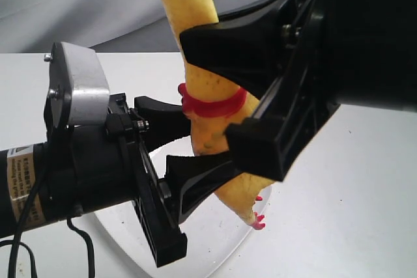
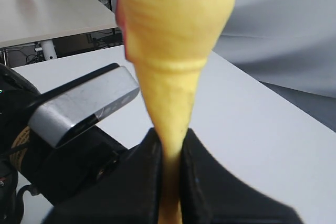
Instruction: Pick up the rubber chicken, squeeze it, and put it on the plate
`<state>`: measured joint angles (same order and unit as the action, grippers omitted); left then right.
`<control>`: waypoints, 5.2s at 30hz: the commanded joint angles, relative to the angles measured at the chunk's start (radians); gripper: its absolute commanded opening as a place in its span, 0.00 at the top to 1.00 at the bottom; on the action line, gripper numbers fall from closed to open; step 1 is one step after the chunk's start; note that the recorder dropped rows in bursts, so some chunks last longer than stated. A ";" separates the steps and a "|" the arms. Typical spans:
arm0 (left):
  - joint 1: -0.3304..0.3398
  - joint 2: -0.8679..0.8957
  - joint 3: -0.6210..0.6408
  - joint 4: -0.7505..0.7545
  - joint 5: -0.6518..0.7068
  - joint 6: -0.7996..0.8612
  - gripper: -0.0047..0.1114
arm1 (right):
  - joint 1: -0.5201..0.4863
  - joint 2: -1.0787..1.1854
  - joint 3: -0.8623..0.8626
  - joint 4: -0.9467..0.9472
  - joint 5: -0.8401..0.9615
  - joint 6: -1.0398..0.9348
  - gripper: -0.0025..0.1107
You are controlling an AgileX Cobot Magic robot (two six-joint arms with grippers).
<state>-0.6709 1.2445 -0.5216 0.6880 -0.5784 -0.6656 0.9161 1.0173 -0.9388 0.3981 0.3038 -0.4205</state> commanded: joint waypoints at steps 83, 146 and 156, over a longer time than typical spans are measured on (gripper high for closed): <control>0.004 -0.091 -0.054 0.090 0.272 -0.170 0.31 | 0.001 0.119 -0.001 -0.067 -0.226 0.063 0.98; 0.004 -0.091 -0.041 0.113 0.298 -0.170 0.24 | 0.001 0.119 -0.001 -0.065 -0.226 0.063 0.98; 0.004 -0.091 -0.041 0.107 0.298 -0.186 0.35 | 0.001 0.119 -0.001 -0.043 -0.226 0.063 0.98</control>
<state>-0.6670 1.1531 -0.5665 0.7987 -0.2698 -0.8354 0.9161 1.1388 -0.9388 0.3492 0.1048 -0.3636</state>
